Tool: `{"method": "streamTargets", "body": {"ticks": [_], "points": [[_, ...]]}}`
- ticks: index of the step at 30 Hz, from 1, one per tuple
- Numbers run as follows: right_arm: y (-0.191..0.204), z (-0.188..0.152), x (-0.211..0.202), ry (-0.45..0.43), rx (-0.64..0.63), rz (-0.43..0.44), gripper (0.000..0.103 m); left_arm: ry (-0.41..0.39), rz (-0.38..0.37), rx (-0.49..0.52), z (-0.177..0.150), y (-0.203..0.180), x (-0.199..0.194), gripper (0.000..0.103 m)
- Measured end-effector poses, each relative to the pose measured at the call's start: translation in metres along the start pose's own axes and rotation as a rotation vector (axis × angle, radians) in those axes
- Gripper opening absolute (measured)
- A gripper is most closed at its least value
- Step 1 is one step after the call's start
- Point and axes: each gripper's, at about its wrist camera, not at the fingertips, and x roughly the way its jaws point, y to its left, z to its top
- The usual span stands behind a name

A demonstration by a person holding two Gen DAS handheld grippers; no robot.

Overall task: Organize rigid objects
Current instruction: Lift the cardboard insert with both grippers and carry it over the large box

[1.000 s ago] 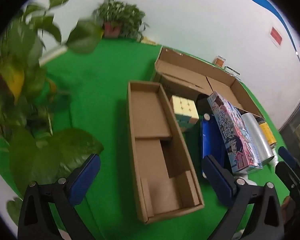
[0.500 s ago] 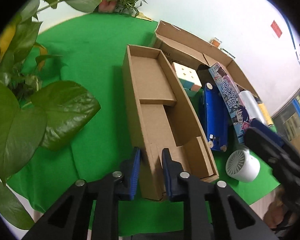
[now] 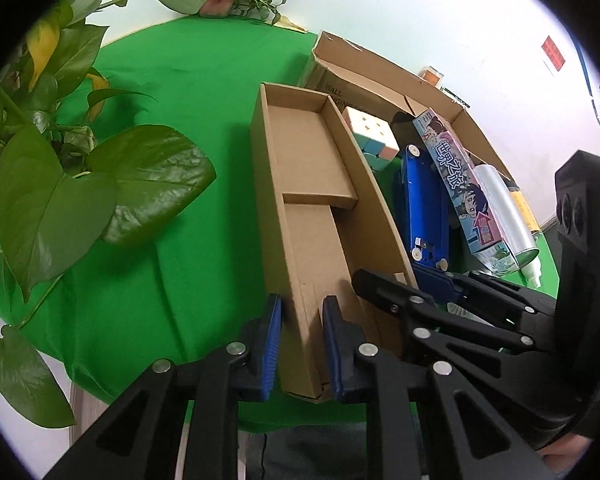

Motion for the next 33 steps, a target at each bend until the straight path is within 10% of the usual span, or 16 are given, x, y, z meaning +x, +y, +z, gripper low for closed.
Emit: {"method": "streamTargets", "body": {"ticks": [18, 33], "points": [[-0.001, 0.005, -0.028, -0.081, 0.006, 0.056, 0.023, -0.093, 0.003, -0.015, 0.009, -0.015, -0.032, 0.021], [-0.087, 0.160, -0.167, -0.418, 0.095, 0.015, 0.023, -0.413, -0.087, 0.280, 0.169, -0.123, -0.097, 0.021]]}}
